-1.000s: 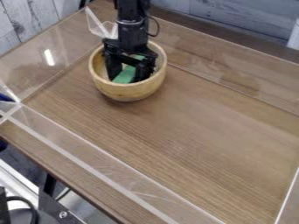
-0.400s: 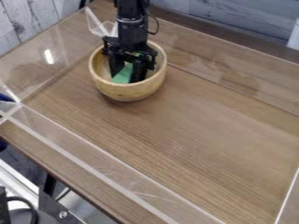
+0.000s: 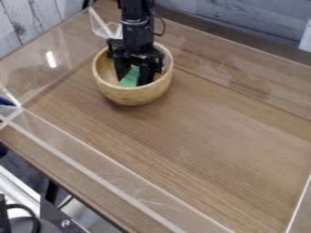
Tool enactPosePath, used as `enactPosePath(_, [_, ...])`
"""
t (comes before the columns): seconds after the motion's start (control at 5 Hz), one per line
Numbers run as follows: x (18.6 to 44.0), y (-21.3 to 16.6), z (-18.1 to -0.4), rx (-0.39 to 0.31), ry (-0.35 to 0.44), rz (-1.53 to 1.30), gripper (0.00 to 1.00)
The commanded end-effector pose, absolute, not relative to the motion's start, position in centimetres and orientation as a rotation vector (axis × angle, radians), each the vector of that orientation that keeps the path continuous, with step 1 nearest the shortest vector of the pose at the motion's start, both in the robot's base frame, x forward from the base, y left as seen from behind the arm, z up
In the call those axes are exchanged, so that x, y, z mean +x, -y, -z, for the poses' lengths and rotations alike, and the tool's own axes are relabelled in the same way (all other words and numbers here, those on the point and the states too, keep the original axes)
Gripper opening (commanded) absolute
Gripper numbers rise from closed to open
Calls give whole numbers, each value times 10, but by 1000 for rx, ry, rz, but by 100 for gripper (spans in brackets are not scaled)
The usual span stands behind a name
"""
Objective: Remove the green block from inside the brown bowl and put it on the table
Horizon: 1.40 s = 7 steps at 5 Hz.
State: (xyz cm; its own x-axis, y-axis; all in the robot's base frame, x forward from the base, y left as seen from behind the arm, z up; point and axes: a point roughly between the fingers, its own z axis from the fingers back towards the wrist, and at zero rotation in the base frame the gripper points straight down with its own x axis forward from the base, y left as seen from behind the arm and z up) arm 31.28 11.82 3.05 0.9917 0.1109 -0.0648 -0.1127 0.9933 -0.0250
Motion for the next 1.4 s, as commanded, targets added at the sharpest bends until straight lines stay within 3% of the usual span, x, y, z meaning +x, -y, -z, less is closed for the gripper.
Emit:
enactPosePath(0.0, [321, -122, -78, -2, 58, -116, 0])
enactPosePath(0.4, [311, -96, -142, -13, 182, -82, 0])
enactPosePath(0.8, [293, -42, -130, -51, 164, 44, 0])
enactPosePath(1.2, [280, 11, -92, -62, 117, 151, 0])
